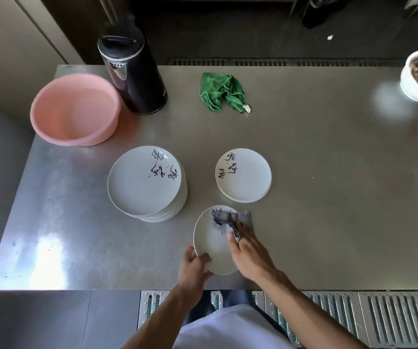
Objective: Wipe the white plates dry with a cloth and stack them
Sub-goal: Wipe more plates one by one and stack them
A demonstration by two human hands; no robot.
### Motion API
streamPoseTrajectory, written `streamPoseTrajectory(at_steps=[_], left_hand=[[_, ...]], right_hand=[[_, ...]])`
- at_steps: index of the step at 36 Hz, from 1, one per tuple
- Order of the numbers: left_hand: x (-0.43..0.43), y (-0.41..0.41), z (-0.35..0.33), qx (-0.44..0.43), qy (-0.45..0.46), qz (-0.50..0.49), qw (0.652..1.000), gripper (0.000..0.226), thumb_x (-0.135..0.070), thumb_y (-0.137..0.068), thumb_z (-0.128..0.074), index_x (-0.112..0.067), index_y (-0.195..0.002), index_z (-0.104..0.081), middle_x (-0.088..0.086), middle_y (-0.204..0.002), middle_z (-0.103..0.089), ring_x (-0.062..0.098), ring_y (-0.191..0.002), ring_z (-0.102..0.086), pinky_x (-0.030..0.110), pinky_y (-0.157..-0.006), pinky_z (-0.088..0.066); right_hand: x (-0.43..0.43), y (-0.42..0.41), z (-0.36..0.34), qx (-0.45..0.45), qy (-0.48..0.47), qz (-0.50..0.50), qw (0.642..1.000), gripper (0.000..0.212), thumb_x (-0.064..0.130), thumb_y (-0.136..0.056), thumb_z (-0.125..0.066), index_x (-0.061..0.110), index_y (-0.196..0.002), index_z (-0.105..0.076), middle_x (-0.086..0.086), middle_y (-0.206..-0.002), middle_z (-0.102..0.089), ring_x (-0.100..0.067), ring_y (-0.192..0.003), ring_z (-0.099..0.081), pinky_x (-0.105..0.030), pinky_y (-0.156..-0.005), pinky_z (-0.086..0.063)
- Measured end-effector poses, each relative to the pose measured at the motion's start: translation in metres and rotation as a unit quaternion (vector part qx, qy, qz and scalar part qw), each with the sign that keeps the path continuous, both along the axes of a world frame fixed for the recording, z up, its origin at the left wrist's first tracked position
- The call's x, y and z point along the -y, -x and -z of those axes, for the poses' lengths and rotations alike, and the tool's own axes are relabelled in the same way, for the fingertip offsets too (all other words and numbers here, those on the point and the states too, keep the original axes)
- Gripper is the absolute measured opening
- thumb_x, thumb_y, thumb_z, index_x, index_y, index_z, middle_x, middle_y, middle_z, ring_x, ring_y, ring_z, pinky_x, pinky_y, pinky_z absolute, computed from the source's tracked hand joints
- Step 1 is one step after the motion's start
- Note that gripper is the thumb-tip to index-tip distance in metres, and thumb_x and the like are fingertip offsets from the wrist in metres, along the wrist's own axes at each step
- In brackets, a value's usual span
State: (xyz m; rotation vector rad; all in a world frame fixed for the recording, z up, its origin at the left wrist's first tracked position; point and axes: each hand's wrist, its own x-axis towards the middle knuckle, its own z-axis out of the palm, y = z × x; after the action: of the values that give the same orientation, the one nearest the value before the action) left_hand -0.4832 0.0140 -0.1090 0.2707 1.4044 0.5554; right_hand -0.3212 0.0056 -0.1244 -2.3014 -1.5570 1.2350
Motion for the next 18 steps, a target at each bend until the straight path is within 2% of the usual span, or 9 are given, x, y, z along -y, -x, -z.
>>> streamPoseTrajectory(at_steps=[2, 3, 6, 9, 11, 12, 14, 16, 18], left_hand=[[-0.004, 0.006, 0.003, -0.017, -0.003, 0.018, 1.0, 0.015, -0.008, -0.09, -0.06, -0.011, -0.105, -0.062, 0.015, -0.102, -0.068, 0.026, -0.091, -0.065, 0.032, -0.061, -0.056], [-0.006, 0.008, 0.005, -0.021, -0.003, 0.033, 0.999, 0.011, -0.012, -0.095, -0.057, -0.012, -0.104, -0.063, 0.015, -0.102, -0.07, 0.027, -0.092, -0.068, 0.033, -0.064, -0.057], [-0.01, 0.013, 0.004, -0.013, -0.021, 0.101, 0.995, 0.021, -0.016, -0.097, -0.054, -0.017, -0.115, -0.066, 0.015, -0.108, -0.075, 0.032, -0.098, -0.073, 0.038, -0.073, -0.06], [-0.005, 0.013, 0.001, 0.018, -0.042, 0.183, 0.982, 0.036, -0.014, -0.087, -0.054, -0.013, -0.12, -0.066, 0.013, -0.107, -0.077, 0.029, -0.097, -0.075, 0.039, -0.079, -0.061], [-0.001, 0.011, 0.002, 0.027, -0.042, 0.202, 0.978, 0.032, -0.008, -0.093, -0.049, -0.004, -0.121, -0.064, 0.015, -0.109, -0.077, 0.03, -0.102, -0.074, 0.042, -0.085, -0.061], [0.002, 0.012, 0.003, 0.025, -0.037, 0.189, 0.981, 0.031, -0.003, -0.093, -0.048, -0.002, -0.121, -0.064, 0.017, -0.11, -0.076, 0.031, -0.103, -0.074, 0.044, -0.086, -0.061], [0.005, 0.016, 0.005, 0.017, -0.023, 0.146, 0.989, 0.037, 0.005, -0.09, -0.049, -0.006, -0.122, -0.064, 0.017, -0.11, -0.076, 0.032, -0.102, -0.073, 0.045, -0.083, -0.062], [0.004, 0.017, 0.006, 0.012, -0.016, 0.122, 0.992, 0.044, 0.011, -0.092, -0.046, -0.015, -0.124, -0.063, 0.018, -0.114, -0.074, 0.035, -0.103, -0.073, 0.047, -0.082, -0.062], [0.003, 0.014, 0.004, 0.013, -0.022, 0.128, 0.991, 0.048, 0.013, -0.094, -0.046, -0.02, -0.126, -0.06, 0.02, -0.116, -0.073, 0.039, -0.103, -0.073, 0.05, -0.084, -0.062]], right_hand=[[0.005, 0.001, 0.001, 0.006, -0.006, -0.007, 1.0, 0.06, 0.049, -0.106, -0.02, 0.019, -0.157, -0.027, -0.001, -0.165, -0.02, -0.012, -0.152, -0.014, -0.024, -0.121, -0.007], [0.006, 0.002, 0.001, 0.008, -0.009, -0.011, 1.0, 0.058, 0.046, -0.107, -0.022, 0.018, -0.157, -0.027, -0.003, -0.165, -0.02, -0.014, -0.152, -0.014, -0.024, -0.122, -0.004], [0.007, 0.013, -0.004, -0.057, 0.002, 0.004, 0.998, 0.058, 0.039, -0.108, -0.029, 0.016, -0.159, -0.017, -0.005, -0.167, -0.009, -0.017, -0.154, -0.006, -0.028, -0.124, 0.0], [0.005, 0.032, -0.01, -0.115, -0.043, -0.089, 0.988, 0.054, 0.036, -0.109, -0.03, 0.02, -0.159, -0.017, 0.005, -0.165, 0.0, -0.012, -0.153, 0.006, -0.011, -0.113, 0.017], [0.001, 0.038, -0.01, -0.162, -0.046, -0.147, 0.975, 0.047, 0.038, -0.109, -0.027, 0.035, -0.156, -0.022, 0.017, -0.162, 0.004, -0.001, -0.149, 0.013, -0.006, -0.108, 0.019], [0.0, 0.035, -0.006, -0.157, -0.043, -0.167, 0.972, 0.046, 0.04, -0.109, -0.026, 0.04, -0.155, -0.022, 0.018, -0.162, 0.005, 0.0, -0.148, 0.014, -0.008, -0.11, 0.019], [-0.003, 0.024, 0.005, -0.065, -0.038, -0.176, 0.981, 0.048, 0.042, -0.109, -0.023, 0.038, -0.156, -0.019, 0.009, -0.165, 0.005, -0.01, -0.152, 0.01, -0.02, -0.119, 0.014], [-0.003, 0.012, 0.011, 0.054, -0.007, -0.127, 0.99, 0.053, 0.045, -0.108, -0.021, 0.033, -0.159, -0.014, 0.001, -0.167, 0.009, -0.02, -0.154, 0.009, -0.031, -0.123, 0.01], [-0.001, 0.013, 0.014, 0.082, 0.009, -0.089, 0.993, 0.057, 0.047, -0.107, -0.02, 0.03, -0.16, -0.01, -0.002, -0.166, 0.013, -0.025, -0.153, 0.012, -0.035, -0.123, 0.012]])
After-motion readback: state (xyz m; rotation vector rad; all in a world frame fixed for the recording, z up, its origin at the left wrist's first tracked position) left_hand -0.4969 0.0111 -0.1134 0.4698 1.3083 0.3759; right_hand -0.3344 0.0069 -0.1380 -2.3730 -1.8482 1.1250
